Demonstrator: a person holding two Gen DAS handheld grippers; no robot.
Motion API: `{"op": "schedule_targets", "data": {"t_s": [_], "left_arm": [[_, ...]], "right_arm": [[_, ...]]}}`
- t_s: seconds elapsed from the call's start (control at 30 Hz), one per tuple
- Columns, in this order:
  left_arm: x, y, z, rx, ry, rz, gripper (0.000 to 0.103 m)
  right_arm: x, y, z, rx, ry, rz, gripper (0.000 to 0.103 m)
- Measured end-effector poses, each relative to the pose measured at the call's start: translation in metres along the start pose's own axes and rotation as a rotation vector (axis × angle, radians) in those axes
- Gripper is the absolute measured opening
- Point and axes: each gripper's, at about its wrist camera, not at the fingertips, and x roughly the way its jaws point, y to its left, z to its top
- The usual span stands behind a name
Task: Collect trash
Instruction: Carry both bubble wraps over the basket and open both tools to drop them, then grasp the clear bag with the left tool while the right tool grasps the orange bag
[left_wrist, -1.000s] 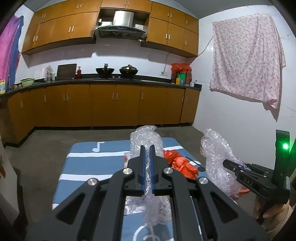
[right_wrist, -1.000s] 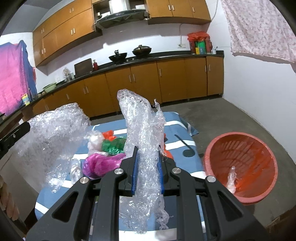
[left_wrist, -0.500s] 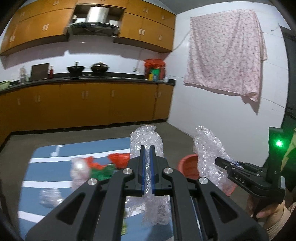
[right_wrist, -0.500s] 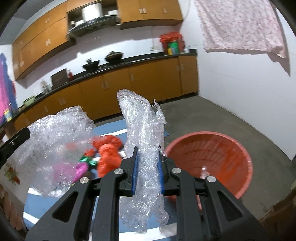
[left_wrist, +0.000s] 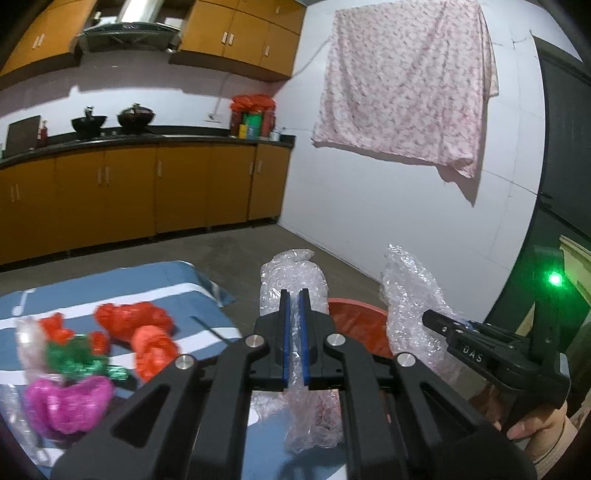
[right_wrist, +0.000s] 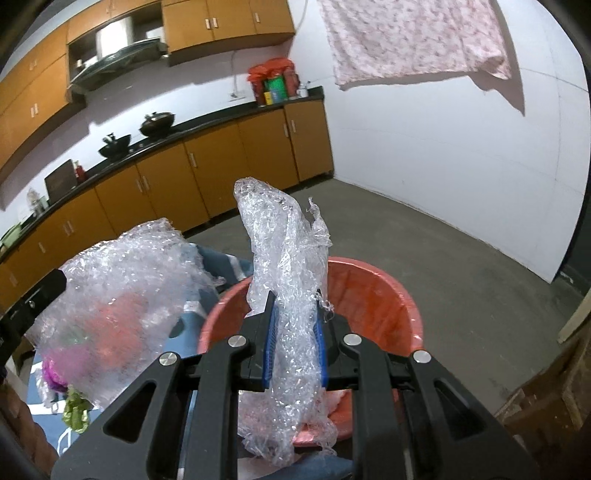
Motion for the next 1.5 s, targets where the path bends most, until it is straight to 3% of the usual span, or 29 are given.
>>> {"op": "schedule_targets", "data": {"t_s": [0.5, 0.53, 0.63, 0.77, 0.93, 1.17, 1.5], "left_arm": [[0.065, -0.024, -0.013, 0.013, 0.060, -0.056, 0.008], [0.068, -0.024, -0.014, 0.005, 0.063, -0.053, 0.011], [0.070, -0.019, -0.018, -0.011, 0.070, -0.037, 0.040], [0.066, -0.011, -0.019, -0.019, 0.076, -0.015, 0.047], [0.051, 0.006, -0.019, -0.042, 0.072, 0.028, 0.054], [0.009, 0.032, -0.020, -0.044, 0.048, 0.128, 0.063], [-0.076, 0.100, -0.038, -0.100, 0.027, 0.346, 0.083]], "right_arm": [[0.020, -0.023, 0.000, 0.057, -0.008, -0.018, 0.018], [0.020, -0.023, 0.001, 0.056, -0.009, -0.014, 0.019], [0.020, -0.023, 0.000, 0.052, -0.014, -0.010, 0.026], [0.014, -0.023, -0.008, 0.057, -0.024, -0.022, 0.047], [0.007, -0.021, -0.007, 0.050, -0.040, -0.049, 0.057], [0.001, -0.005, -0.005, 0.034, -0.033, -0.045, 0.060], [-0.007, 0.053, -0.014, -0.047, -0.028, 0.032, 0.081]]}}
